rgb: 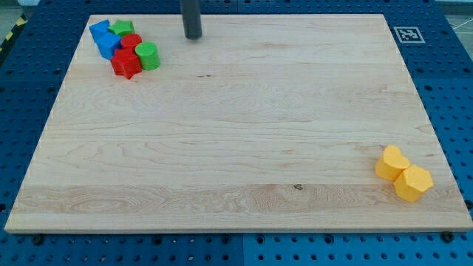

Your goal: Move your arm towards top left

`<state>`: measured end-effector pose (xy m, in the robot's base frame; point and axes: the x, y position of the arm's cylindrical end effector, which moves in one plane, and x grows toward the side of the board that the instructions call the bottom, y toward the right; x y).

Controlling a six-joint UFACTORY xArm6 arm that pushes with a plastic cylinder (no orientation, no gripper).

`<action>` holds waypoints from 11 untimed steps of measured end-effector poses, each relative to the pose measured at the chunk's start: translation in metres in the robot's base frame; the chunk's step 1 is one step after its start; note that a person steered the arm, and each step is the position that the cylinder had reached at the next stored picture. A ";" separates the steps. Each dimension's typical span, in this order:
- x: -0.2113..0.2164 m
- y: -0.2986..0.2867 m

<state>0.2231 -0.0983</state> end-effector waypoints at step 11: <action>-0.031 -0.168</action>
